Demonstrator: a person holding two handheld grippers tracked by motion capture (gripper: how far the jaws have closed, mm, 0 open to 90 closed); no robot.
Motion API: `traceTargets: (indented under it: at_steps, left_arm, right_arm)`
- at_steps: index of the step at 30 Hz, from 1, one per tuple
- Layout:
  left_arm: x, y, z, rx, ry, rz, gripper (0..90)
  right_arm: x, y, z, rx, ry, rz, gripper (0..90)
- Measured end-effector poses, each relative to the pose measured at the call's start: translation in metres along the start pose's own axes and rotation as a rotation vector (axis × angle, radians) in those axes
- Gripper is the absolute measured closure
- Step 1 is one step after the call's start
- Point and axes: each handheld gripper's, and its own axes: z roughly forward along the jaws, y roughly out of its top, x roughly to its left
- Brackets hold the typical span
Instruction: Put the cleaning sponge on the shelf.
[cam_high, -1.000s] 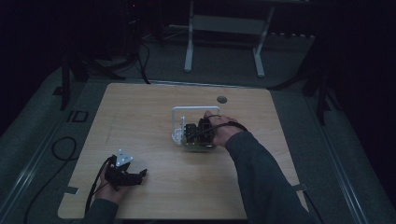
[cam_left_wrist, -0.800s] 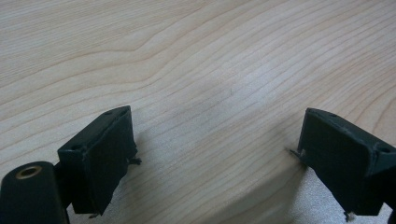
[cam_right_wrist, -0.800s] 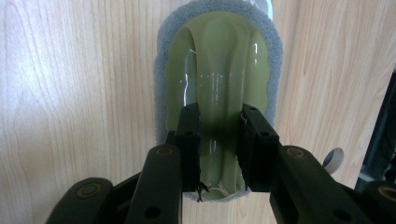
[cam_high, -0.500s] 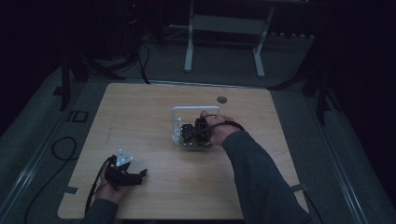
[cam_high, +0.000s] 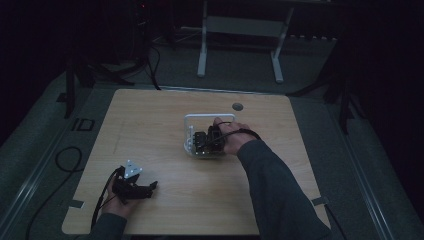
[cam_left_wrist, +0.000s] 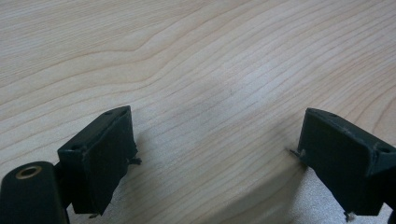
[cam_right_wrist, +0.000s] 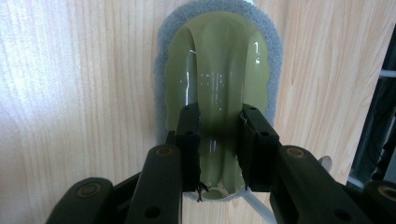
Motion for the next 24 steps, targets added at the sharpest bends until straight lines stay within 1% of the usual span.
traceTargets:
  at_steps: [3, 8, 13, 24]
  left_arm:
    - [0.000, 0.000, 0.000, 0.000, 0.000, 0.000, 11.0]
    - [0.000, 0.000, 0.000, -0.001, 0.000, 0.000, 11.0]
    - [0.000, 0.000, 0.000, 0.000, 0.000, 0.000, 11.0]
    - [0.000, 0.000, 0.000, 0.000, 0.000, 0.000, 11.0]
  right_arm:
    - [0.000, 0.000, 0.002, 0.003, -0.002, 0.004, 71.6]
    - [0.000, 0.001, 0.006, 0.010, -0.006, -0.002, 71.6]
    - [0.001, 0.005, 0.012, 0.030, -0.010, -0.022, 71.6]
    - [-0.001, 0.009, 0.017, 0.025, -0.018, -0.009, 71.6]
